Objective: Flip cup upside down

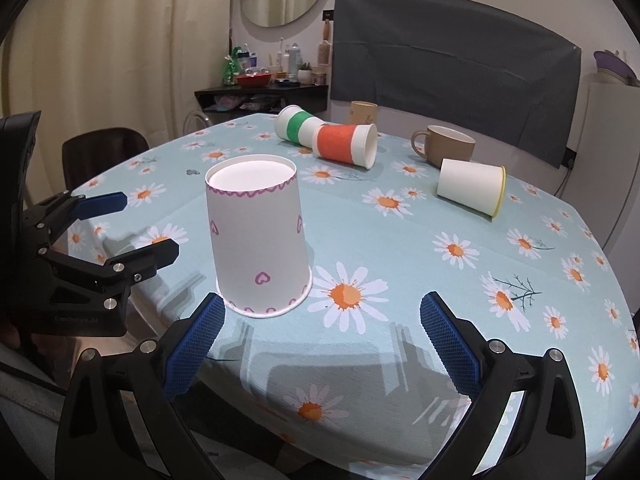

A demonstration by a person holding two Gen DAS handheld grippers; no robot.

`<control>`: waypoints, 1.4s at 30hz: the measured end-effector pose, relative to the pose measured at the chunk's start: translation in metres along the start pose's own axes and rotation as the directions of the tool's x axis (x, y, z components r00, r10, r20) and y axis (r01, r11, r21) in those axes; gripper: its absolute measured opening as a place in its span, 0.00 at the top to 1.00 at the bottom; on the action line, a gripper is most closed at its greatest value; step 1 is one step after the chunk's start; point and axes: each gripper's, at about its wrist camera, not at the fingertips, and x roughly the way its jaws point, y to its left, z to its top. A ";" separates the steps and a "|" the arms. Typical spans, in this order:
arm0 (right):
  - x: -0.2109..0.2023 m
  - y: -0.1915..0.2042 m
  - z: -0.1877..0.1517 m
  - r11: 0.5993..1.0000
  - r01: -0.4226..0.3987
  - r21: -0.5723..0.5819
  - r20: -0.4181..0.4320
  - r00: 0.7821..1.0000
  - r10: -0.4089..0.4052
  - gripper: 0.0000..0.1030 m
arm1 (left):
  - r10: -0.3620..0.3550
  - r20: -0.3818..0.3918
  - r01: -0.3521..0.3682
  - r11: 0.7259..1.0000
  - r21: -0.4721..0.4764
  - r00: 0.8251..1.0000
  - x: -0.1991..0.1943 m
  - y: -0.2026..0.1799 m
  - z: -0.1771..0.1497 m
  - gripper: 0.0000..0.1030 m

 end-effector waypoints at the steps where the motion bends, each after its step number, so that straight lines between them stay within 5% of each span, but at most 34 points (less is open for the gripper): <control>1: 0.000 0.000 0.000 1.000 0.000 0.001 -0.001 1.000 0.000 0.08 | -0.004 0.000 0.004 1.000 0.000 1.000 0.000 0.000 0.000 0.06; 42: -0.002 -0.007 -0.007 1.000 0.007 0.018 -0.011 1.000 -0.006 0.08 | -0.041 0.009 0.041 0.999 0.032 0.999 0.001 -0.014 0.002 0.06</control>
